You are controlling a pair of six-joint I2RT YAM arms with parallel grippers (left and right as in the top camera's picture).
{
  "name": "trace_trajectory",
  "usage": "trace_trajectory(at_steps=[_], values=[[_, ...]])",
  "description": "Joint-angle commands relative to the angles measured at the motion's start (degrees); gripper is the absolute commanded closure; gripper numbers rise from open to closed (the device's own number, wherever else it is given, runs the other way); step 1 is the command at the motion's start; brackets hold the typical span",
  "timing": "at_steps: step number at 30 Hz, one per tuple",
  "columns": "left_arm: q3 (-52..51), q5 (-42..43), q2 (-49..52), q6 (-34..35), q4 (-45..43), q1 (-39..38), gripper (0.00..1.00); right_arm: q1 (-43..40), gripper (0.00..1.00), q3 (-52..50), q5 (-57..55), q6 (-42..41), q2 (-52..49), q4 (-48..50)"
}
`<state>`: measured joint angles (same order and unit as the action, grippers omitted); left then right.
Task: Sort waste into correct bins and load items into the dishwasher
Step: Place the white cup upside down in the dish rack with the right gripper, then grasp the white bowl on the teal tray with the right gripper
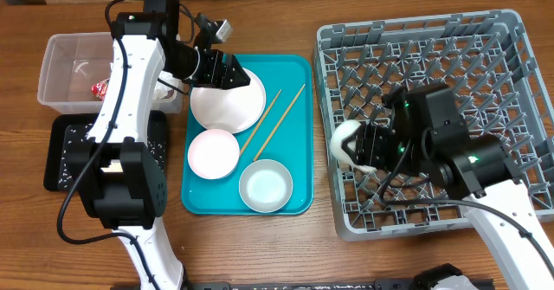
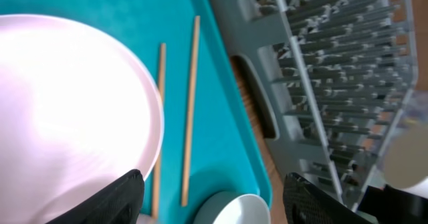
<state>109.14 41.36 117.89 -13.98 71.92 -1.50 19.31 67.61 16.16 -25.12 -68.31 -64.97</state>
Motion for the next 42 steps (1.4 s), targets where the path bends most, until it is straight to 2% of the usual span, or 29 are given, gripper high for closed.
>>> trace_trajectory(at_steps=[1, 5, 7, 15, 17, 19, 21, 24, 27, 30, 32, 33, 35, 38, 40, 41, 42], values=[[0.85, -4.68, -0.66, 0.96, -0.2, -0.5, 0.32, 2.51, 0.39, 2.75, -11.67, -5.51, 0.33, -8.11], [0.85, -6.01, -0.66, 1.01, -0.17, -0.5, 0.32, 3.19, 0.39, 2.73, -12.48, -9.81, -0.61, -18.01], [0.85, -6.01, -0.66, 1.01, -0.22, -0.52, 0.32, 3.19, 0.38, 1.84, -12.41, -10.14, -1.6, -19.82], [0.85, -6.01, -0.66, 1.01, -0.15, -0.5, 0.3, 3.91, 0.38, -5.14, -8.81, -8.76, -9.2, -16.35], [0.85, -6.01, -0.66, 1.01, -0.15, -0.5, 0.3, 4.26, 0.33, -5.81, -8.81, -8.76, -11.15, -15.89], [0.85, -6.01, -0.66, 1.01, -0.17, -0.5, 0.29, 4.26, 0.2, -5.79, -8.79, -7.91, -12.66, -14.86], [0.94, -6.32, -0.68, 1.51, -0.17, -0.5, 0.3, 4.26, 0.13, -5.25, -8.83, -7.8, -12.81, -11.74], [5.14, -7.3, -0.68, 4.72, 2.01, 0.48, 0.31, 4.09, 0.11, -0.09, -8.79, -6.27, -12.81, -10.78], [14.56, -8.07, -0.68, 4.85, 7.98, 1.57, 0.31, 4.11, 0.12, 7.39, -8.39, -4.11, -12.81, -10.67], [27.23, -13.38, -0.68, 4.98, 16.57, 1.97, 0.32, 5.6, 0.14, 13.16, -6.38, -1.27, -12.81, -6.49], [37.77, -21.14, -0.68, 8.48, 24.11, 1.97, 0.33, 9.46, 0.17, 13.25, -5.38, 1.11, -13.49, 0.37], [40.22, -24.11, -0.7, 10.86, 24.9, 1.97, 0.36, 11.04, 0.17, 13.22, -5.88, 1.88, -14.1, 1.55], [41.2, -31.34, -3.34, 17.75, 24.44, 1.97, 0.32, 16.06, 0.2, 13.03, -9.38, 3.17, -17.99, 3.5], [41.2, -37.05, -4.81, 20.87, 24.15, 1.99, 0.32, 20.76, 0.21, 13.03, -12.5, 5.95, -24.5, 3.87], [41.18, -40.5, -4.74, 21.86, 24.09, 2.01, 0.29, 22.95, 0.26, 13.03, -13.84, 7.43, -30.64, 4.33], [41.0, -42.05, -4.74, 21.86, 24.04, 2.08, 0.26, 23.26, 0.27, 13.03, -13.81, 7.63, -33.18, 4.61], [40.98, -43.56, -4.74, 21.86, 24.04, 2.23, 0.16, 23.45, 0.32, 13.03, -13.77, 7.82, -36.02, 5.05]])
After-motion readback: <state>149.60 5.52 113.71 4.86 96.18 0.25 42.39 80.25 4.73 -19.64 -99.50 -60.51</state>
